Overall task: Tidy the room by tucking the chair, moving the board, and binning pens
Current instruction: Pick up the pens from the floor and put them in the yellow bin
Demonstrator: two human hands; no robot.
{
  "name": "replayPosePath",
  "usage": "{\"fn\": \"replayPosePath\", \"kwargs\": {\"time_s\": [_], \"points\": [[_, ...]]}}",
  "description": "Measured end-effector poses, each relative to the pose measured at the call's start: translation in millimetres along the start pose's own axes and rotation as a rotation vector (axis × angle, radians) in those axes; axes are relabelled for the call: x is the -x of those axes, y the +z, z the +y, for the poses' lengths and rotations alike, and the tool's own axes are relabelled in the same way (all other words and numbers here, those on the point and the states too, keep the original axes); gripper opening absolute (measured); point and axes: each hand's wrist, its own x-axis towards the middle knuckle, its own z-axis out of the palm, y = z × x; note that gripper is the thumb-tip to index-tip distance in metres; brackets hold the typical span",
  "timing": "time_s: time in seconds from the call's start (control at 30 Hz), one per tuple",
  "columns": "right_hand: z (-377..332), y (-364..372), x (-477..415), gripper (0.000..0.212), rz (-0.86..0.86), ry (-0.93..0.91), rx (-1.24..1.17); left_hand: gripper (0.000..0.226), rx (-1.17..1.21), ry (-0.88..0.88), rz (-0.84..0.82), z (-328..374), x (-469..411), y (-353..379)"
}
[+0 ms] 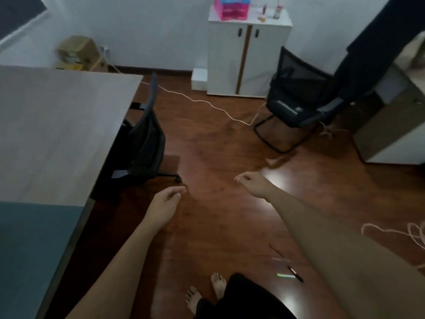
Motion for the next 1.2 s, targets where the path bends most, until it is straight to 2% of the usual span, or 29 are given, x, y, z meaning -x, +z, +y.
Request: {"fn": "replayPosePath", "kwargs": {"time_s": [0.17,0.37,0.43,0.63,0.83,1.03,1.2], "points": [[75.1,-32.6,37.2,0.031,0.186,0.174,-0.132,0.029,-0.082,0.049,-0.214,32.7,-30.8,66.2],[184.2,-71.4,76.0,0.036,0.323,0.341,-0.333,0.029,-0.217,0.101,-0.449,83.7,-55.0,151.1],[207.6,-83.7,91.1,0.028,0.365,0.359,-0.379,0.03,-0.26,0.133,-0.49,99.5,-62.2,183.8],[310.2,-110.2,129.0,0.038,0.403,0.477,-0.478,0.029,-0.317,0.147,-0.602,143.1,-76.0,298.6],[395.8,-118.2,161.2,0.025,0.513,0.622,-0.636,0.026,-0.386,0.179,-0.748,166.0,-102.0,414.9],[459.7,-91.0,165.7,0.03,0.519,0.799,-0.71,0.026,-0.512,0.118,-0.891,158.0,-141.1,509.9],[508.5,-53.6,145.1,0.018,0.559,0.901,-0.677,0.03,-0.615,0.031,-0.957,118.4,-177.0,578.9]]}}
